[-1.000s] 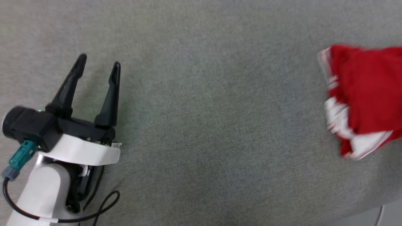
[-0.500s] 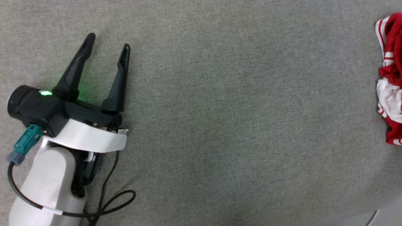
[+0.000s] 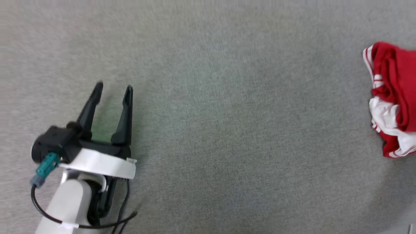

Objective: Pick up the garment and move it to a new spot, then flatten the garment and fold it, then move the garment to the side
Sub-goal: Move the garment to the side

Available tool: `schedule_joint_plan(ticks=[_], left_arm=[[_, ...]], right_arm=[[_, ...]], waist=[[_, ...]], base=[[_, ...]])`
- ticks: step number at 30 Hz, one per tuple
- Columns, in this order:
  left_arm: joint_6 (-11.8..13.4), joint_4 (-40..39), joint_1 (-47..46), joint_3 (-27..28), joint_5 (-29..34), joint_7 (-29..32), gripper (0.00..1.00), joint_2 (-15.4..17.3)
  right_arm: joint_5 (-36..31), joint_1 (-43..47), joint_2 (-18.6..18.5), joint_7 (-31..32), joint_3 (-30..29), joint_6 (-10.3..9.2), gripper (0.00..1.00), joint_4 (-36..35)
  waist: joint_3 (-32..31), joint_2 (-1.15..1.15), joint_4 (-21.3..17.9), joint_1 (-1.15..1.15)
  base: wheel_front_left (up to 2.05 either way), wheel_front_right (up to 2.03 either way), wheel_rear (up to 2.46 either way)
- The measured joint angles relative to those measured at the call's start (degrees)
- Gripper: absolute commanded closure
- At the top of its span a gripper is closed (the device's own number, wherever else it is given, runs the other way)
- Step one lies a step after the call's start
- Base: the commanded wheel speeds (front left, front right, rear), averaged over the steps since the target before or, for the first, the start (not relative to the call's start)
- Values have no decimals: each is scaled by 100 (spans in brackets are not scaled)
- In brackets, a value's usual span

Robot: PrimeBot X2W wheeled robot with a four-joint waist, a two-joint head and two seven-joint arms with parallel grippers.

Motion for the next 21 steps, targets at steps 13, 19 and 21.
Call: schedule_joint_plan(ticks=[13,19,21], left_arm=[[141,479,853,368,-104,-82,0,-448],[140,524,1180,565,20,-89,0,-556],[134,552,1287,614,55,-91,0,-603]], right_arm=[[409,1384,673,-1166,937,0,0,-401],[687,2002,840,-1073,1574,0,0,-706],[778,2231,859,-1062,1755,0,0,-831]], waist=[[-1284,0,476,-1],[-1723,0,828,-1],[-1880,0,931,-1]], base=[[0,0,0],[0,0,0],[0,0,0]])
